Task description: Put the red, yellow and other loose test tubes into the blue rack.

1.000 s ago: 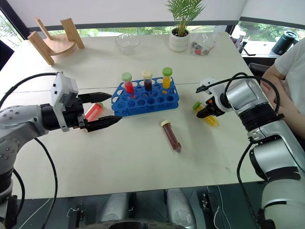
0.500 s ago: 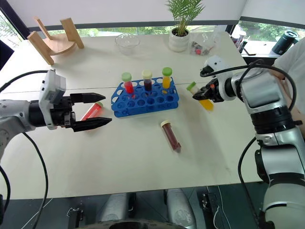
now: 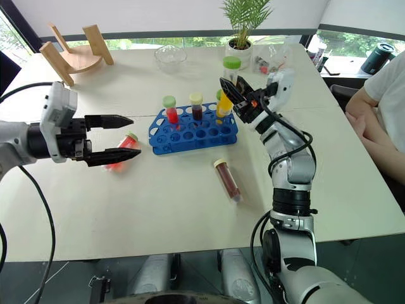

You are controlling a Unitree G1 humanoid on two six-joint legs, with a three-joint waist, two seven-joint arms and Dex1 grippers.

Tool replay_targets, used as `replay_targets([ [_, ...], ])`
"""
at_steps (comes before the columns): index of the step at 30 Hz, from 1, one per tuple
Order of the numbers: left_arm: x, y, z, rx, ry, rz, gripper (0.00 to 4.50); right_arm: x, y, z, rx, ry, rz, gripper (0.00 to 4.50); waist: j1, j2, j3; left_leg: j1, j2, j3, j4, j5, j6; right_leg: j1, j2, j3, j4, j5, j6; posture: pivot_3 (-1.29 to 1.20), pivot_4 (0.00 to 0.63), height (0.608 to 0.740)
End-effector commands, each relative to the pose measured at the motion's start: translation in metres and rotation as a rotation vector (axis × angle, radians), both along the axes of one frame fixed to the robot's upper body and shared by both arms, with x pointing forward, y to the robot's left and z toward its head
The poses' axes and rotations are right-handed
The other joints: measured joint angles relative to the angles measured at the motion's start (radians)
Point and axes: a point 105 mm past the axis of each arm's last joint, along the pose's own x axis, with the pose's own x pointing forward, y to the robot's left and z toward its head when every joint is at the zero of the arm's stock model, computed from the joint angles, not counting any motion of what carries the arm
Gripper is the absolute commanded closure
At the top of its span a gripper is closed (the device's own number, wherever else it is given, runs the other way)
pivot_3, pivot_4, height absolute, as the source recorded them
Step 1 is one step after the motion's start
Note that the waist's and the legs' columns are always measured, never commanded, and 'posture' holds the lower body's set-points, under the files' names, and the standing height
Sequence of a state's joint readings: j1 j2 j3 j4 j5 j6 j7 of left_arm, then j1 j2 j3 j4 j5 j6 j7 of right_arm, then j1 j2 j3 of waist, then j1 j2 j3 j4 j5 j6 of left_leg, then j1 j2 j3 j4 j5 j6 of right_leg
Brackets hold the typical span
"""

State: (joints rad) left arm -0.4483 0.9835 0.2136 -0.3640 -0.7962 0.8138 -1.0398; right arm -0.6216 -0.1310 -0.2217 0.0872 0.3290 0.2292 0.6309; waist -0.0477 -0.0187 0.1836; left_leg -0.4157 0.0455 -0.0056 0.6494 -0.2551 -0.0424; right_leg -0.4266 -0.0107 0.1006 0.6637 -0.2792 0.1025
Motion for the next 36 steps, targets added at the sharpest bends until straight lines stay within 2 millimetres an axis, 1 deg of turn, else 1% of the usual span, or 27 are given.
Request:
replay_targets([
  [1, -0.001, -0.002, 0.010, 0.013, -0.048, -0.010, 0.00, 0.001, 0.002, -0.013, -0.005, -0.045, -0.024, 3.72, -0.002, 0.000, 0.000, 0.000, 0.000, 0.000, 0.000, 0.000, 0.000, 0.000, 0.000, 0.000, 0.000, 0.000, 0.000, 0.00, 0.150, 0.740],
  [5, 0.000, -0.003, 0.010, 0.018, -0.052, -0.012, 0.00, 0.005, 0.003, -0.026, -0.017, -0.042, -0.032, 3.72, -0.013, 0.001, 0.000, 0.000, 0.000, 0.000, 0.000, 0.000, 0.000, 0.000, 0.000, 0.000, 0.001, 0.000, 0.000, 0.00, 0.150, 0.740],
  [9, 0.000, -0.003, 0.010, 0.025, -0.054, -0.014, 0.00, 0.008, 0.005, -0.034, -0.027, -0.039, -0.031, 3.72, -0.023, 0.000, 0.000, 0.001, 0.000, 0.000, 0.000, 0.001, -0.001, 0.000, 0.000, 0.000, 0.002, 0.000, 0.000, 0.00, 0.150, 0.740],
  [19, 0.000, -0.005, 0.010, 0.025, -0.054, -0.016, 0.00, 0.013, 0.018, -0.044, -0.053, -0.039, -0.002, 3.72, -0.024, 0.000, 0.000, 0.002, 0.000, 0.000, 0.000, 0.001, -0.001, 0.001, 0.000, 0.001, 0.003, 0.000, 0.000, 0.00, 0.150, 0.740],
  [25, -0.001, -0.005, 0.009, 0.026, -0.056, -0.012, 0.00, 0.012, 0.020, -0.047, -0.061, -0.038, 0.008, 3.72, -0.024, 0.000, 0.000, 0.002, 0.000, 0.000, 0.000, 0.001, -0.001, 0.001, 0.000, 0.001, 0.003, 0.000, 0.000, 0.00, 0.150, 0.740],
  [29, 0.000, -0.006, 0.008, 0.025, -0.056, -0.010, 0.00, 0.010, 0.020, -0.057, -0.095, -0.029, 0.002, 3.72, -0.024, 0.000, 0.000, 0.003, 0.000, 0.000, 0.000, 0.001, -0.001, 0.001, 0.001, 0.001, 0.003, 0.000, 0.000, 0.00, 0.150, 0.740],
  [31, 0.000, -0.007, 0.007, 0.024, -0.053, -0.013, 0.00, 0.010, 0.021, -0.065, -0.135, -0.016, 0.005, 2.70, -0.024, 0.000, 0.000, 0.003, 0.000, 0.000, 0.000, 0.001, -0.001, 0.001, 0.000, 0.001, 0.003, 0.000, 0.000, 0.00, 0.150, 0.740],
  [32, 0.000, -0.007, 0.006, 0.024, -0.052, -0.013, 0.00, 0.010, 0.019, -0.066, -0.146, -0.009, -0.003, 2.35, -0.024, 0.000, 0.000, 0.003, 0.000, 0.000, 0.000, 0.001, -0.001, 0.001, 0.001, 0.001, 0.003, 0.000, 0.000, 0.00, 0.150, 0.740],
  [34, 0.000, -0.007, 0.005, 0.025, -0.048, -0.016, 0.00, 0.008, 0.016, -0.067, -0.180, -0.003, -0.024, 1.30, -0.023, 0.000, 0.000, 0.003, 0.000, 0.000, 0.000, 0.001, -0.001, 0.001, 0.001, 0.001, 0.003, 0.000, 0.000, 0.00, 0.150, 0.740],
  [36, 0.000, -0.007, 0.003, 0.026, -0.041, -0.017, 0.00, 0.007, 0.006, -0.068, -0.255, 0.018, -0.067, 0.27, -0.022, 0.001, 0.000, 0.003, 0.000, 0.000, 0.000, 0.001, -0.001, 0.001, 0.000, 0.001, 0.003, 0.000, 0.000, 0.00, 0.150, 0.740],
])
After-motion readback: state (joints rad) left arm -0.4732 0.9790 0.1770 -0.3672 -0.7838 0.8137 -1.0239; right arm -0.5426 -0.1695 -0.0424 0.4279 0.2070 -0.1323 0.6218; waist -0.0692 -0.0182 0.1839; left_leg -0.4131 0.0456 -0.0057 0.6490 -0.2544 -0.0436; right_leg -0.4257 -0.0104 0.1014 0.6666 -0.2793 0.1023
